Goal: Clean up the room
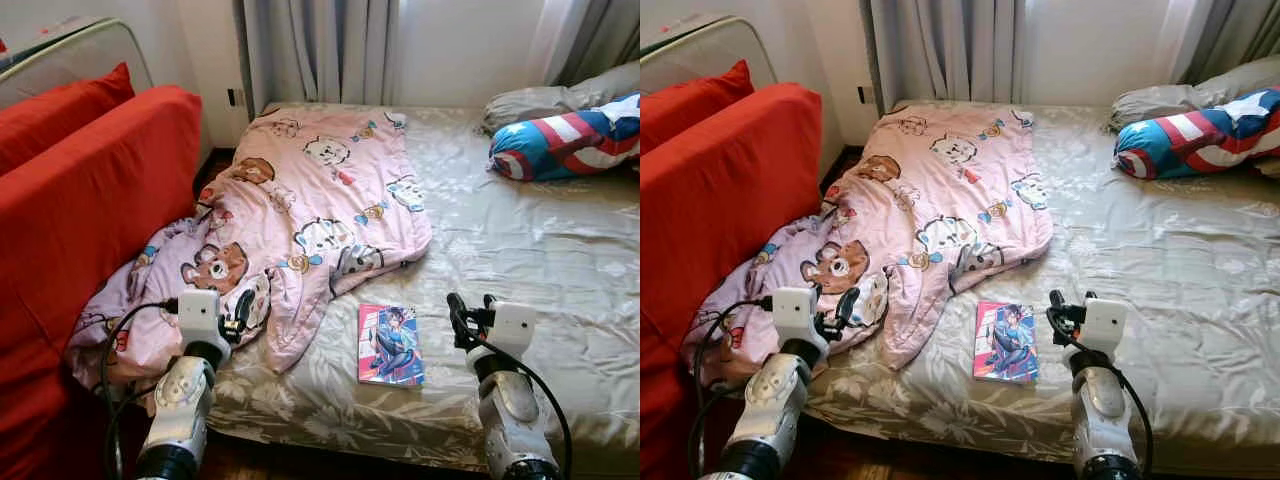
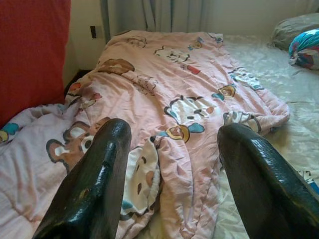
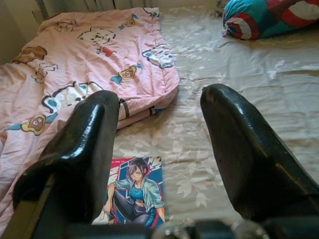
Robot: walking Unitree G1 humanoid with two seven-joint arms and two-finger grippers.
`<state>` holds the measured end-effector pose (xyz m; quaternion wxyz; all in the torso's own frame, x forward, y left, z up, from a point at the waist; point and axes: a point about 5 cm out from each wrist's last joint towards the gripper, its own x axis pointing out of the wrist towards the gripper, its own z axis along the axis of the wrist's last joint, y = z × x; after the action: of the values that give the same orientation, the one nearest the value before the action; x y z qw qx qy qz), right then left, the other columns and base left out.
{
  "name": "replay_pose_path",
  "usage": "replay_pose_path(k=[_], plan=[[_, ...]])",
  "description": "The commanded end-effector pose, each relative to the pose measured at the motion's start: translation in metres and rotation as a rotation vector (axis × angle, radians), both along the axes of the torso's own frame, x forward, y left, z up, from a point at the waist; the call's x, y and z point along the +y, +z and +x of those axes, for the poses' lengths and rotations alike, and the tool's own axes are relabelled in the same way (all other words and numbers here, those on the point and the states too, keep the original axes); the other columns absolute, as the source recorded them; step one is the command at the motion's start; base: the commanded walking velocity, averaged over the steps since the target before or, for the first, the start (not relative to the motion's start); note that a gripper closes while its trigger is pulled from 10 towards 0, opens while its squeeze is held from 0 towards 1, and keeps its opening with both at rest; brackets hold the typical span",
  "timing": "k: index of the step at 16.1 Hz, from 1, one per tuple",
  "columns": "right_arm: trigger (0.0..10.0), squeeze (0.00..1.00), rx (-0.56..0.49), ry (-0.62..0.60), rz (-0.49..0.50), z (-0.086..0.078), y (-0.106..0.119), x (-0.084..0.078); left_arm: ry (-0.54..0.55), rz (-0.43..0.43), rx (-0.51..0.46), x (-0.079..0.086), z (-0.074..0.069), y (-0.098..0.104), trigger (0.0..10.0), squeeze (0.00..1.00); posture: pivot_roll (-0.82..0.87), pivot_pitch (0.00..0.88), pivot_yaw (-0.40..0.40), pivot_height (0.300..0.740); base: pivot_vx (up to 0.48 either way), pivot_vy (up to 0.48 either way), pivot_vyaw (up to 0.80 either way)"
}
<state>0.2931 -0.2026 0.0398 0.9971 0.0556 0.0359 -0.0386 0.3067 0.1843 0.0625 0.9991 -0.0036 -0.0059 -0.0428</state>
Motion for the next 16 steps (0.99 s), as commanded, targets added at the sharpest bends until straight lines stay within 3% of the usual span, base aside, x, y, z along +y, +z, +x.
replay_pose_path(k=[1, 9, 14, 16], plan=[[10.0, 0.0, -0.003, -0.005, 0.005, 0.001, 0.001, -0.002, 0.014, -0.008, 0.003, 0.004, 0.0, 0.0, 10.0, 0.0, -0.03, 0.0, -0.004, 0.704, 0.0, 0.0, 0.0], [10.0, 0.0, 0.023, 0.008, -0.027, -0.008, -0.003, -0.001, 0.014, -0.013, 0.002, 0.002, -0.011, -0.006, 10.0, 0.0, -0.03, 0.066, -0.011, 0.704, 0.0, 0.0, 0.0], [10.0, 0.0, 0.029, 0.011, -0.04, -0.009, -0.002, -0.002, 0.023, -0.013, 0.008, 0.004, -0.013, -0.007, 10.0, 0.0, -0.04, 0.064, -0.006, 0.654, 0.0, 0.0, 0.0], [10.0, 0.0, 0.009, 0.009, -0.028, -0.011, -0.001, -0.001, 0.015, -0.012, 0.009, 0.003, -0.014, -0.007, 10.0, 0.0, -0.03, 0.059, -0.008, 0.654, 0.0, 0.0, 0.0]])
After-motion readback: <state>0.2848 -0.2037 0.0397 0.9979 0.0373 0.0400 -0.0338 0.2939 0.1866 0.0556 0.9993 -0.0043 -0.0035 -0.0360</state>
